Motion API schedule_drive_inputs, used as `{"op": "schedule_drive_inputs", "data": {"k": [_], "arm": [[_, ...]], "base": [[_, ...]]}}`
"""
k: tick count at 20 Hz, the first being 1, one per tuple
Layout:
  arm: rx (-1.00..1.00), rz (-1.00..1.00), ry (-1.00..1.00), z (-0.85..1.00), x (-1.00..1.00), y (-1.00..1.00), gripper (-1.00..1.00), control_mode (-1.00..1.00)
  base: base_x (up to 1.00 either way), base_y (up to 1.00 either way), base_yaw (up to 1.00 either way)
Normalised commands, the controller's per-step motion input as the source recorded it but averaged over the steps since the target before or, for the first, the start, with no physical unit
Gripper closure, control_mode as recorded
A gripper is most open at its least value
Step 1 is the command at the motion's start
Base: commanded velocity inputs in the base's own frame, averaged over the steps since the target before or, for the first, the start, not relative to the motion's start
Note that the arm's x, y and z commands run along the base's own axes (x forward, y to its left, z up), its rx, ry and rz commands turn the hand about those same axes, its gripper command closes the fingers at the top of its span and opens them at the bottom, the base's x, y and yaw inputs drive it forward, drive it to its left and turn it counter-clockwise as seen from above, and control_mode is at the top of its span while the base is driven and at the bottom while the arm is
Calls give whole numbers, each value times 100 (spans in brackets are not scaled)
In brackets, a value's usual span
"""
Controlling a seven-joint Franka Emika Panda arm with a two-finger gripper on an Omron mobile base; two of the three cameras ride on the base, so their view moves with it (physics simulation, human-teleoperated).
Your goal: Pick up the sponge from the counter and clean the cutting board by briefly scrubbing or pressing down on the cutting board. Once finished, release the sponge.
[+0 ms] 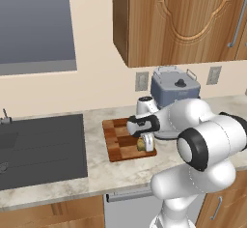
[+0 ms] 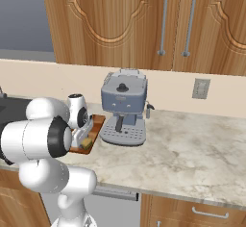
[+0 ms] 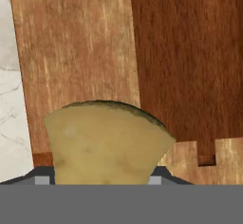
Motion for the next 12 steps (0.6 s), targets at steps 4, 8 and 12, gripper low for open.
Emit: {"op": "schedule_drive_inputs", "data": {"k": [4,8,12], "arm": [[0,7,-7,0,38,0,100,-100],[0,11,-2,0,51,0,100,-100],[0,11,0,0,58,1,100,-100]], "base": [[0,0,0],[0,0,0],[0,0,0]]}}
